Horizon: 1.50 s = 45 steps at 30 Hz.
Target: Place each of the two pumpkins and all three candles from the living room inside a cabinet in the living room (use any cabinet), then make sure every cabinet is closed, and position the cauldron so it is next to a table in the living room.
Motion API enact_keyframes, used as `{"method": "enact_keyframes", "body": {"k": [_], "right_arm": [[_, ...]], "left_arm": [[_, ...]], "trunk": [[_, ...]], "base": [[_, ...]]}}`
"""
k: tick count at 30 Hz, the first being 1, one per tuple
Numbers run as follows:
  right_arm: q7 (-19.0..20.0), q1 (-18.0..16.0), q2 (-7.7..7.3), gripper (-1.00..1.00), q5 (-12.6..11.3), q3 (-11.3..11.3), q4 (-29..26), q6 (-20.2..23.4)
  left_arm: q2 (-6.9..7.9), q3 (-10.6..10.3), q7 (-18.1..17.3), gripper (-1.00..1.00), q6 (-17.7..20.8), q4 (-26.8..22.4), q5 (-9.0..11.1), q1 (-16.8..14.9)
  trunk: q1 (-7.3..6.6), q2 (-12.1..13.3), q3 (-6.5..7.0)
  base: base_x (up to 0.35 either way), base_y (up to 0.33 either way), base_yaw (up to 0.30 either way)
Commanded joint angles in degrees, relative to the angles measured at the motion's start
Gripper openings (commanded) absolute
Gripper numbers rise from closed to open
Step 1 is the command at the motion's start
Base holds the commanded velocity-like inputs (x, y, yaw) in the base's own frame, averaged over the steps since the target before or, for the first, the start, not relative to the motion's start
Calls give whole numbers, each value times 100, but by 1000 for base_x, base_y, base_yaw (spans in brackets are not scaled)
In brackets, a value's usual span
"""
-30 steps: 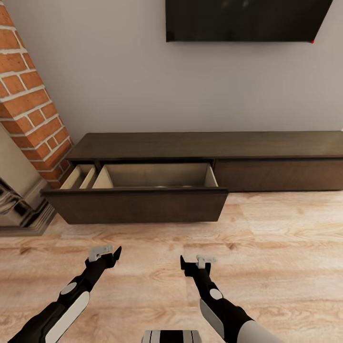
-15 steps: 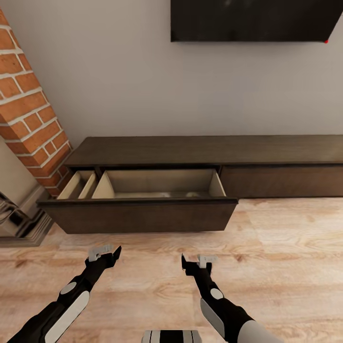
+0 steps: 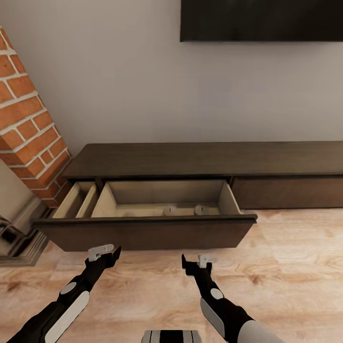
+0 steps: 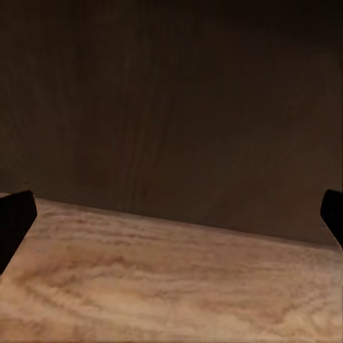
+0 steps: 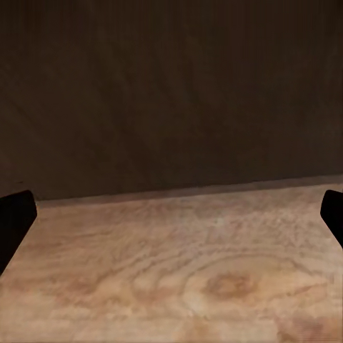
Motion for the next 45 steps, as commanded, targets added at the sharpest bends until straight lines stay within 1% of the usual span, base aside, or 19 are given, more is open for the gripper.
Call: {"method": "enact_keyframes", "body": {"k": [1, 7, 18, 21, 23, 28, 32, 38, 45], "right_arm": [[-46, -6, -2, 100, -35, 49, 1, -25], [-47, -6, 3, 100, -35, 49, 1, -25], [-47, -6, -3, 100, -35, 49, 1, -28], [-47, -6, -3, 100, -35, 34, 1, -33], [-45, -6, -3, 100, -36, -12, 0, -33], [-25, -6, -1, 100, -40, -223, -8, -45], [-20, -6, 1, 100, -41, -265, -15, -87], [-22, -6, 5, 100, -44, -280, -16, -304], [-27, -6, 5, 100, -44, -282, -8, -348]], "left_arm": [[8, -30, 42, 100, -26, -5, 48, -6], [8, -30, 42, 100, -28, -6, 61, -7], [8, -19, 46, 100, -28, -15, 70, -9], [8, -14, 46, 100, -28, -20, 70, -7], [8, -13, 47, 100, -28, -21, 69, -7], [8, -12, 51, 100, -35, -22, 62, -7], [8, -12, 51, 100, -40, -22, 66, -6], [8, -12, 51, 100, -55, -22, 67, -6], [0, -19, 52, 100, -38, -16, 23, -6]], "trunk": [[2, -2, -5], [2, -2, -5], [2, -2, -5], [10, -6, -71], [15, -8, -115], [28, -15, -226], [38, -21, -315], [38, -21, -315], [38, -21, -315]], "base": [[309, 88, 0], [206, 27, 0], [16, 2, 0], [0, 0, 0], [0, 0, 0], [0, 0, 0], [0, 0, 0], [0, 0, 0], [21, 0, 0]]}}
